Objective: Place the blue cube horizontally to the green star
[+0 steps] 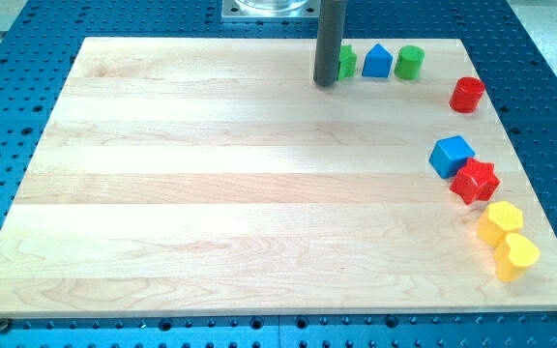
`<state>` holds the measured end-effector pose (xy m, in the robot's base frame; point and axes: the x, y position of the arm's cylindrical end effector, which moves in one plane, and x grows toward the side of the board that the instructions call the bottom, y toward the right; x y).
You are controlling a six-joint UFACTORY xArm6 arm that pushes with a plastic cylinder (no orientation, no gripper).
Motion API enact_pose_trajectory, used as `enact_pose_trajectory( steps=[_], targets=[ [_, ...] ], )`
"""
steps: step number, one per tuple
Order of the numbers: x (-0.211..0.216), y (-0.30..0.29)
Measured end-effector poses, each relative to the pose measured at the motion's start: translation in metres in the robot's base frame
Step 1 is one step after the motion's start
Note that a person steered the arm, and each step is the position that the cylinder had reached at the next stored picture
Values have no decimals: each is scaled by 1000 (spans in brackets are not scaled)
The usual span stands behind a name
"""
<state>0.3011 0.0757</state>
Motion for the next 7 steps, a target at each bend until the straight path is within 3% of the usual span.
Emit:
enact_pose_trajectory(
  steps=[2,4,7],
  targets=[
    [83,155],
    [117,247],
    [143,110]
  ],
)
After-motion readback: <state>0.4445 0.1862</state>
